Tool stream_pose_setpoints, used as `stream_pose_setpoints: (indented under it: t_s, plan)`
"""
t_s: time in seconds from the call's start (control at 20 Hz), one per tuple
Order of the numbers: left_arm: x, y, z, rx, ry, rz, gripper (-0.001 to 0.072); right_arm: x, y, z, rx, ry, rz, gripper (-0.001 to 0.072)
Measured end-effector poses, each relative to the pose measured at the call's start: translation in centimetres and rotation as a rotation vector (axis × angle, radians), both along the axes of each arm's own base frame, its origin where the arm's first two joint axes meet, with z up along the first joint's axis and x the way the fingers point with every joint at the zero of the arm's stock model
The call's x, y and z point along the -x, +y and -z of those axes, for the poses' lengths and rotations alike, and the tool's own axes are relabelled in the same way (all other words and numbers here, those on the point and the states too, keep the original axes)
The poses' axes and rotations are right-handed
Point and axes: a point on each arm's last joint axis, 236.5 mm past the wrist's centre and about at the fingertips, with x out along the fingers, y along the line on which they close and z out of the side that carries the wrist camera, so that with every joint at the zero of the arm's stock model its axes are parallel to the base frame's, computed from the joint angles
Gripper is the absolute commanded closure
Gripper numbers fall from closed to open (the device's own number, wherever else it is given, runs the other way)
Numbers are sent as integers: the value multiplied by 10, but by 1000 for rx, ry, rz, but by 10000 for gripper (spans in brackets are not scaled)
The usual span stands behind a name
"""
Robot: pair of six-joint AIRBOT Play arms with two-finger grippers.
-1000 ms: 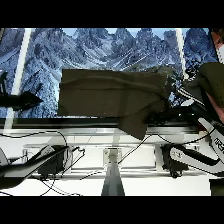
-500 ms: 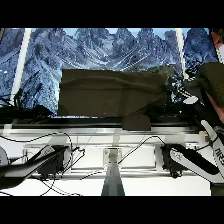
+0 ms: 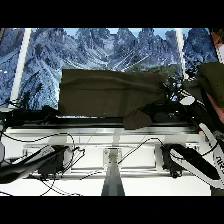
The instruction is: Fold the clothes and pants, and hang the long-sleeved shirts on hangers.
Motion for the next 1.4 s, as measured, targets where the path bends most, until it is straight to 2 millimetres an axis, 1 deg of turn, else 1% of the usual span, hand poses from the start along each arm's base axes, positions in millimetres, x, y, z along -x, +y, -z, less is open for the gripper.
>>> stream_pose_setpoints:
  t_s: [0.05, 0.1, 0.15, 0.25, 0.3, 0.4, 0.5, 0.65, 0.85, 0.95, 1.1, 1.2, 1.25, 1.3, 1.4]
  plan:
    - [-3, -4, 3, 14, 1, 0, 373, 0, 0, 0, 1, -2, 1, 700]
    - [-8, -6, 8, 14, -4, -7, 557, -1, 0, 0, 3, -5, 2, 700]
    - [-15, -5, 12, 4, -18, -20, 695, -2, 0, 0, 4, -7, 4, 700]
    - [-28, -5, 14, -1, -60, -28, 691, -5, 0, -3, 6, -19, 3, 701]
    - [-35, -4, 12, -3, -84, -30, 692, -8, -1, -6, 9, -30, 1, 701]
    - [-43, -4, 5, 2, -124, 8, 693, -16, -2, -16, 22, -68, -15, 701]
    - [-49, -14, -16, 60, -171, 56, 694, -22, -7, -30, 51, -110, -26, 701]
    - [-53, -21, -50, 72, -258, 119, 694, -25, -17, -55, 106, -170, -23, 701]
    - [-57, -24, -100, -14, -415, 167, 694, -14, -24, -93, 133, -238, 15, 701]
    - [-56, -25, -122, -64, -482, 175, 693, -8, -26, -111, 139, -278, 49, 701]
    - [-54, -27, -144, -115, -549, 183, 694, 5, -28, -134, 130, -315, 96, 701]
    - [-52, -29, -149, -125, -561, 178, 694, 8, -30, -143, 127, -333, 132, 701]
    - [-54, -29, -149, -131, -565, 176, 693, 5, -33, -146, 130, -347, 156, 701]
    - [-55, -30, -147, -133, -563, 174, 694, -2, -35, -149, 130, -366, 186, 701]
    - [-64, -32, -137, -133, -547, 163, 693, -26, -44, -150, 133, -405, 258, 701]
